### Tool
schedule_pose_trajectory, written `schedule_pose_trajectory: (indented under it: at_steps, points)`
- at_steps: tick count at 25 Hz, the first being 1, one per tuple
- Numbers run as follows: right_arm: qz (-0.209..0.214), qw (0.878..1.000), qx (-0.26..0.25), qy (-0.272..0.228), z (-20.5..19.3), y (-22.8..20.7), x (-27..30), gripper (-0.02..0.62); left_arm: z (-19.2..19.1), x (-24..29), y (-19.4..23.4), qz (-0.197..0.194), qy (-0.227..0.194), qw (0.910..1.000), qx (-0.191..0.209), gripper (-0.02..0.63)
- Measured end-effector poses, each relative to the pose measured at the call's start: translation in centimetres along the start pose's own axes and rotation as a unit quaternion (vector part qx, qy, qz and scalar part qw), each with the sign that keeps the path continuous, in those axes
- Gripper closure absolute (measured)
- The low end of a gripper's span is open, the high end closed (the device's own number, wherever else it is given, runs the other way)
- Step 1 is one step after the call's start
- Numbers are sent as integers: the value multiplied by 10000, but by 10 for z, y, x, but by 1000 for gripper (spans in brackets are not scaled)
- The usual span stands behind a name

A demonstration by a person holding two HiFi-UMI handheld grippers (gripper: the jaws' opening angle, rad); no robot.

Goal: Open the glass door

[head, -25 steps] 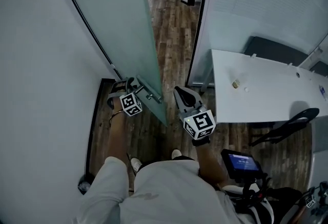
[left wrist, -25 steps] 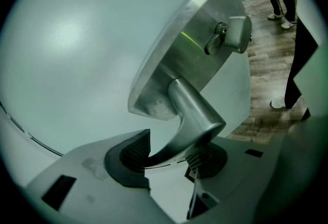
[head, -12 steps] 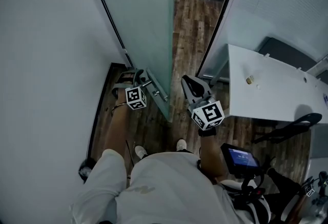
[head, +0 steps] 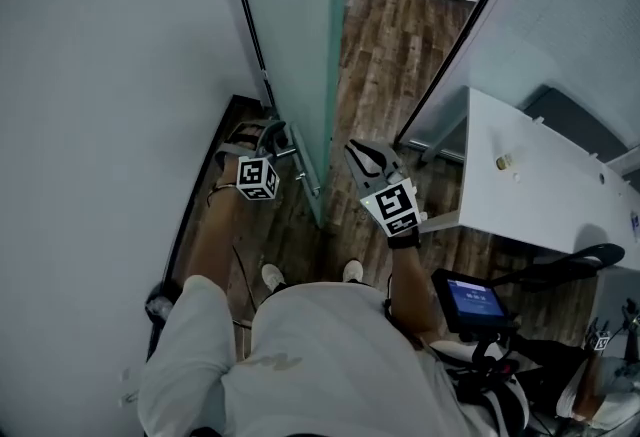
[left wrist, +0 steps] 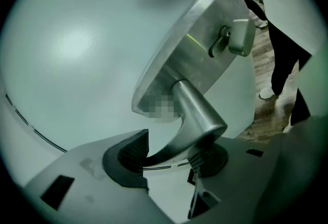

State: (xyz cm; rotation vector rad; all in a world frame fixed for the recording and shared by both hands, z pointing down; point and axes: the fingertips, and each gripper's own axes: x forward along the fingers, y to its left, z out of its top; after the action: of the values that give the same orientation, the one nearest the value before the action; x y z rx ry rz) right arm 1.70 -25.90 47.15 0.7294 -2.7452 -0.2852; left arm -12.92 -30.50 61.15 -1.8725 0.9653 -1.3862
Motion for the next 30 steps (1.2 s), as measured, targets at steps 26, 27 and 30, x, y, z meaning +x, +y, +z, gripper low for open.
schedule_pose_trajectory:
  at_steps: [26,27,30]
  points:
    - [1866,9477,-2404,962,-12,204,181,495,-212,-182,-32,1930,944,9297,-2992,422]
    - [1914,9427,-2552,977,-10,212,185,495,-216,-193,-35,2036,906,9157,-3344,423]
    - [1973,9328,-2794,1140,-13,232,198,495,-228,-227,-45,2433,727,8644,-4340,423]
